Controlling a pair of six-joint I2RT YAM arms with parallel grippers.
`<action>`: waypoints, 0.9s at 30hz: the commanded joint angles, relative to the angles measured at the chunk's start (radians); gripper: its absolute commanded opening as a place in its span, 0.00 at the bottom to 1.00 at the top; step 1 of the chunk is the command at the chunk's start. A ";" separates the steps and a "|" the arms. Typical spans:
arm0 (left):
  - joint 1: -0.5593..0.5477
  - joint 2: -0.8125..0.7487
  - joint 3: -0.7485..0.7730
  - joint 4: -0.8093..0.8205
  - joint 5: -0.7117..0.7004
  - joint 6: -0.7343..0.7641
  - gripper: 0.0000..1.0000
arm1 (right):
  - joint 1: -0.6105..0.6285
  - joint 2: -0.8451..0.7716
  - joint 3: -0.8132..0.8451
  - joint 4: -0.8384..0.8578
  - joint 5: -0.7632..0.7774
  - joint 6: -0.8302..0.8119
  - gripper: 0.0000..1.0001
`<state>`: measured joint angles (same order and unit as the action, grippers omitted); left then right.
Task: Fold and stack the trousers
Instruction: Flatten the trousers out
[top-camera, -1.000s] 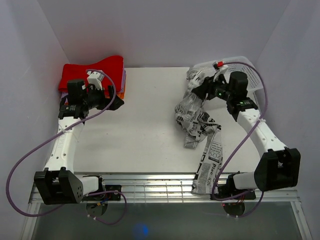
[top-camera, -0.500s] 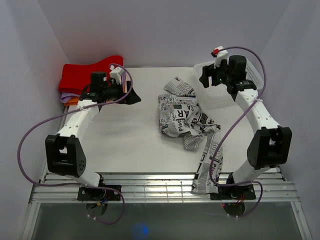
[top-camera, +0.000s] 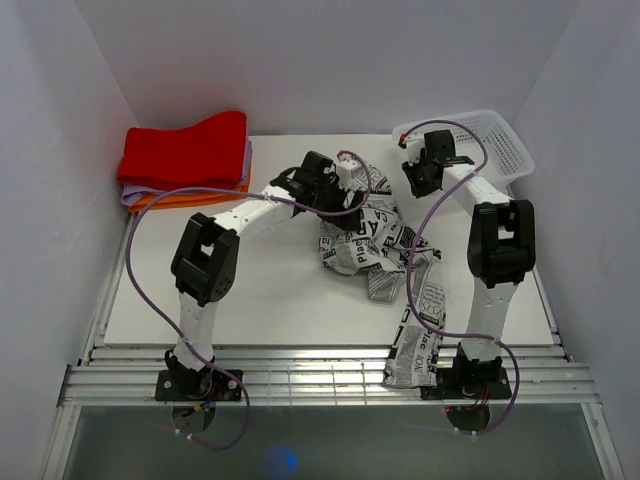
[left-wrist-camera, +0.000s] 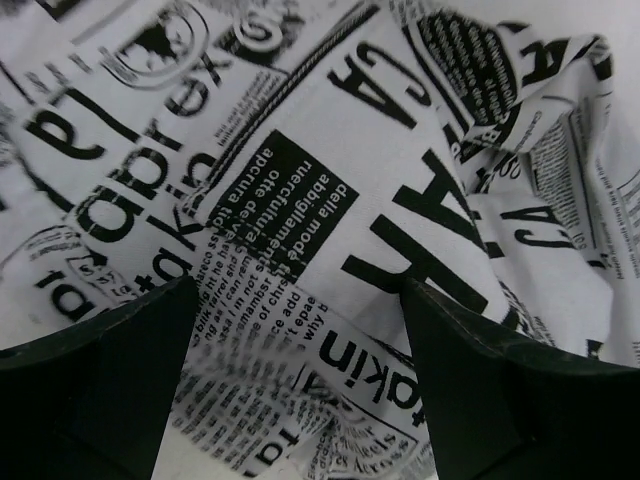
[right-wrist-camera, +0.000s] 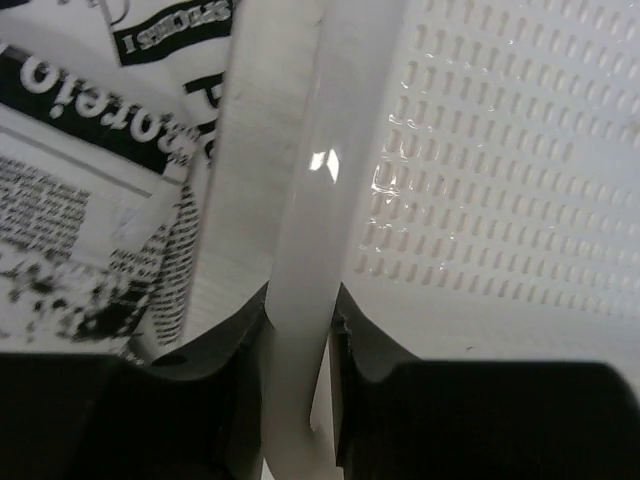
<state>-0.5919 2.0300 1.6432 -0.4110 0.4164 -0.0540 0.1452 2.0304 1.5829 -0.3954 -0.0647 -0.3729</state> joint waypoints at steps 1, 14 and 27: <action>-0.020 -0.004 0.004 -0.058 -0.108 0.046 0.90 | -0.015 0.048 0.109 0.012 0.098 0.008 0.22; 0.038 -0.400 -0.465 -0.088 -0.145 0.229 0.00 | -0.026 -0.177 0.086 -0.078 -0.082 0.003 0.86; 0.080 -0.671 -0.529 -0.044 -0.123 0.277 0.69 | -0.009 -0.288 -0.196 -0.263 -0.584 0.029 0.80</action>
<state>-0.5175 1.3109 0.9619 -0.4904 0.2584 0.2619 0.1276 1.6722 1.4498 -0.6067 -0.5137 -0.3775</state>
